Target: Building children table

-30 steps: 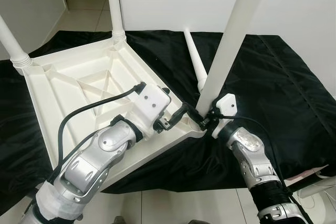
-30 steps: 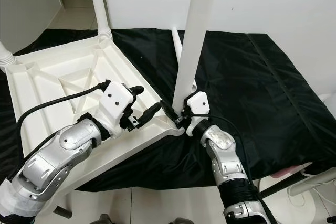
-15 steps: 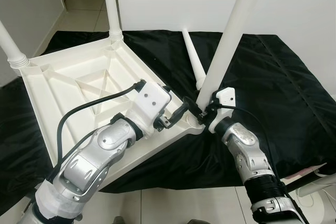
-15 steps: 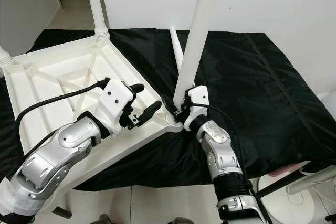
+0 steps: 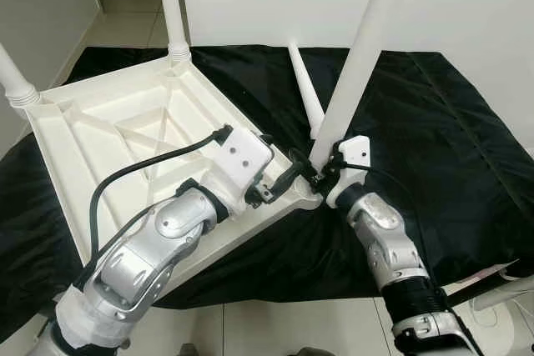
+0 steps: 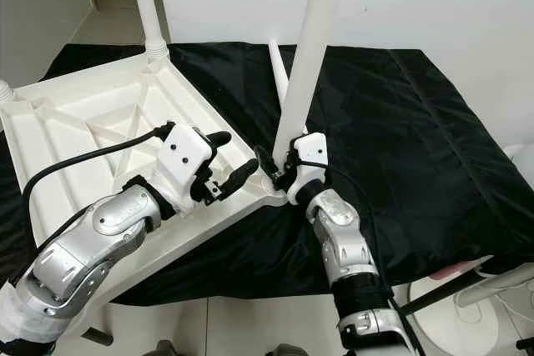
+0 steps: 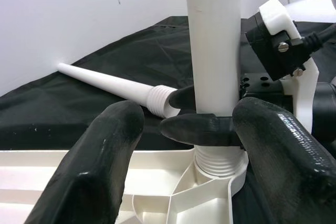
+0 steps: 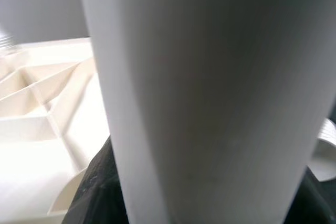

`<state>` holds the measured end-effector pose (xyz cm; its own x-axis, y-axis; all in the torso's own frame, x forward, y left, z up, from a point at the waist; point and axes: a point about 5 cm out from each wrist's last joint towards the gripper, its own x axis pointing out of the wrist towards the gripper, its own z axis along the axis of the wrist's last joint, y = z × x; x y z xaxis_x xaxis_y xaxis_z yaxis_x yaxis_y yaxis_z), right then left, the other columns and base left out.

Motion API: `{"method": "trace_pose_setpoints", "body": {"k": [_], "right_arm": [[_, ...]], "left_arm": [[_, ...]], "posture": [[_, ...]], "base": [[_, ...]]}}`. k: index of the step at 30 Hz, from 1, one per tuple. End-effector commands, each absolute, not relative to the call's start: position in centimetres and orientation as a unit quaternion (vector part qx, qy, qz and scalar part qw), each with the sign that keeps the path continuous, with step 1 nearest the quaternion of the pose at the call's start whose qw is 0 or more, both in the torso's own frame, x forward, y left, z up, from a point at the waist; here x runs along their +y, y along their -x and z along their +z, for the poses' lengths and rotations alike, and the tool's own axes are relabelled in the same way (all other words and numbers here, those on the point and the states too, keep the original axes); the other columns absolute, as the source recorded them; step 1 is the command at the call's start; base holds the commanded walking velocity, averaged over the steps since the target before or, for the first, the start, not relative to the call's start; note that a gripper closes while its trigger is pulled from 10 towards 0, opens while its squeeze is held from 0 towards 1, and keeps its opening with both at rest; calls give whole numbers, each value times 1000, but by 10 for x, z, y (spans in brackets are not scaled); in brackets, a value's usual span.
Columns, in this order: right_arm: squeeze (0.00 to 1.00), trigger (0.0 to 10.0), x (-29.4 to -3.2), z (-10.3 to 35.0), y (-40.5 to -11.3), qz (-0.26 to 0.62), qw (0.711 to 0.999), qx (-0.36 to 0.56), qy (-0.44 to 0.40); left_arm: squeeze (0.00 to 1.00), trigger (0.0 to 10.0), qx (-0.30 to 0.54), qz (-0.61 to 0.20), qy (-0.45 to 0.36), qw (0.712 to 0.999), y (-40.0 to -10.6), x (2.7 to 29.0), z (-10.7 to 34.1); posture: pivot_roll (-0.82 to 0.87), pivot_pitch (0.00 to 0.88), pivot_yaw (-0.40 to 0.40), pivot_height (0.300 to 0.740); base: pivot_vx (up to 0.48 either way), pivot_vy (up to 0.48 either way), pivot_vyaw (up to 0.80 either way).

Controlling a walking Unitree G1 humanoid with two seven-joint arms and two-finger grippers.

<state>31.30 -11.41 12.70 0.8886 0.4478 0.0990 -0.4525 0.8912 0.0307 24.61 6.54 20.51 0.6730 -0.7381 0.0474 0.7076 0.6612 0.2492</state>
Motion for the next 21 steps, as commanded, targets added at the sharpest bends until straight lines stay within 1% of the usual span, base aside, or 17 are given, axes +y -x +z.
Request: {"method": "trace_pose_setpoints", "body": {"k": [1,2,3,4,6,12,14,16,21], "right_arm": [[0,10000,-114,100,-308,177,983,20,-39],[0,10000,-114,100,-308,177,983,20,-39],[0,10000,-110,100,-308,138,989,18,-50],[0,10000,-110,100,-308,138,989,18,-50],[0,10000,-100,103,-308,95,994,15,-56],[0,10000,-89,110,-307,57,996,4,-65],[0,10000,-89,110,-307,57,996,4,-65],[0,10000,-85,113,-306,29,997,0,-71],[0,10000,-84,114,-304,12,998,-5,-65]], "left_arm": [[0,10000,-70,-449,-111,884,-240,62,207],[0,10000,-70,-449,-111,884,-240,62,207],[0,10000,-71,-451,-109,883,-240,61,207],[0,10000,-71,-451,-109,883,-240,61,207],[0,10000,-73,-453,-107,882,-238,60,207],[0,10000,-73,-454,-107,881,-238,59,206],[0,10000,-73,-454,-107,881,-238,59,206],[0,10000,-72,-456,-108,880,-237,59,206],[0,10000,-71,-458,-107,880,-236,59,205]], "posture": [[26,36,-16,740],[26,36,-16,740],[29,31,-21,740],[29,31,-21,740],[31,25,-26,740],[33,17,-31,740],[33,17,-31,740],[32,11,-36,740],[32,7,-39,740]], "base": [[0,0,0],[0,0,0],[0,0,0],[0,0,0],[0,0,0],[0,0,0],[0,0,0],[0,0,0],[0,0,0]]}}
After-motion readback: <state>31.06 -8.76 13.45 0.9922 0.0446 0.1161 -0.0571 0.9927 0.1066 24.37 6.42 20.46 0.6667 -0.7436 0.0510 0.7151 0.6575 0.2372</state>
